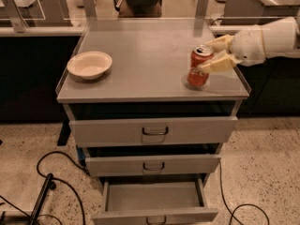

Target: Place coke can into bottom drawer

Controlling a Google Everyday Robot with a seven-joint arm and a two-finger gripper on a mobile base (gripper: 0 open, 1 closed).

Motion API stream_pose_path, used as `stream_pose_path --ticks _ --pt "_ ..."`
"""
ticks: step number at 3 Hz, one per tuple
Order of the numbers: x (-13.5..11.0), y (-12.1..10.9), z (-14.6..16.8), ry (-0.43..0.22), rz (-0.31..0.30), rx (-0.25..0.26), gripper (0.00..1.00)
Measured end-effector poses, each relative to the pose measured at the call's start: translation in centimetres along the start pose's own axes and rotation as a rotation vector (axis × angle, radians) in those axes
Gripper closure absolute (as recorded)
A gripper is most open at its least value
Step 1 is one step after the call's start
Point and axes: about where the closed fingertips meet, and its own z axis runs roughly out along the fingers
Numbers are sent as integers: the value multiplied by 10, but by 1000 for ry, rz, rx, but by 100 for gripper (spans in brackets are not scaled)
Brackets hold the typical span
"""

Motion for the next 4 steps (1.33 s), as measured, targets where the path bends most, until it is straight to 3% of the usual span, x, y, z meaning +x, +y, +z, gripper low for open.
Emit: stream_pose_path --ticks 1,2,3,4 --pt "-41 28 -38 -80 -71 134 100" --pt "-64 69 -47 -180 -36 209 100" --pt "-42 98 -46 -174 22 193 100" --pt "-42 98 -47 -173 22 193 100"
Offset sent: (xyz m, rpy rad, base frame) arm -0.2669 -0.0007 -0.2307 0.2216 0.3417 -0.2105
